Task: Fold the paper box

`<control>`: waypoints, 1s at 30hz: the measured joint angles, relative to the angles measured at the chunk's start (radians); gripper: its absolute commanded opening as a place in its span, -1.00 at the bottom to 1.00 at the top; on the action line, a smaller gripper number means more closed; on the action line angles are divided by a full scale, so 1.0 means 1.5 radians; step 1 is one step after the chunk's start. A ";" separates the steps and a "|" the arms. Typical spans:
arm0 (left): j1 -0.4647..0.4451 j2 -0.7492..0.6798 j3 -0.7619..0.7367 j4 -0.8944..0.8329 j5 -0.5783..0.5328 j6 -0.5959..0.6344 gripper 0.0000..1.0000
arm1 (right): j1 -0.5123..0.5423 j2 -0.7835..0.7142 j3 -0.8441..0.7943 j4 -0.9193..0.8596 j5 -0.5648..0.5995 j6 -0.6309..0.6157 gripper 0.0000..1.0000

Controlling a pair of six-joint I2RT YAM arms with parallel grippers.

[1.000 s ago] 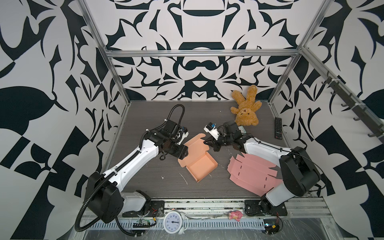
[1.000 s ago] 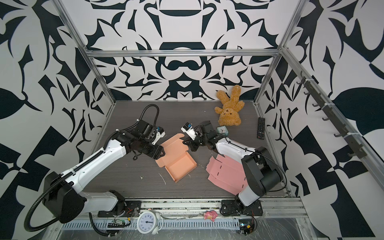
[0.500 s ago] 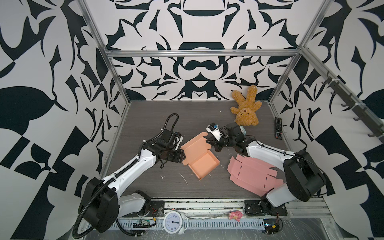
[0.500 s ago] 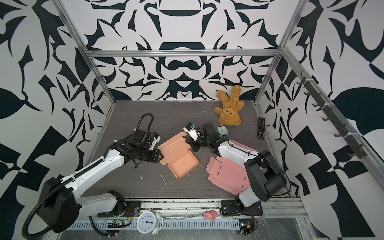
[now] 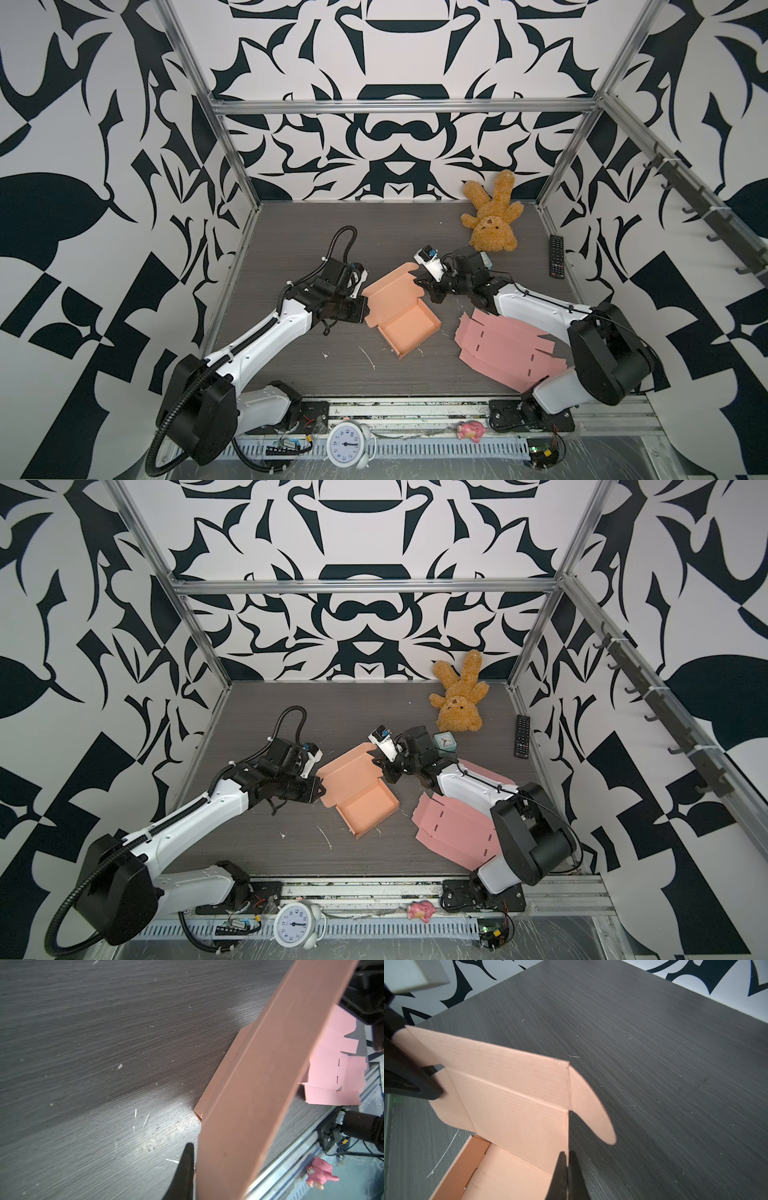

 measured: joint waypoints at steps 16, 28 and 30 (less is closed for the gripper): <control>0.000 0.004 0.043 0.001 -0.024 0.008 -0.92 | 0.007 -0.071 -0.037 0.021 0.050 0.072 -0.94; 0.000 0.020 0.056 0.053 -0.098 0.022 -0.92 | 0.052 -0.096 -0.057 0.018 0.179 0.153 -0.74; 0.000 0.022 0.056 0.073 -0.109 0.025 -0.92 | 0.059 -0.095 -0.056 -0.002 0.202 0.170 -0.69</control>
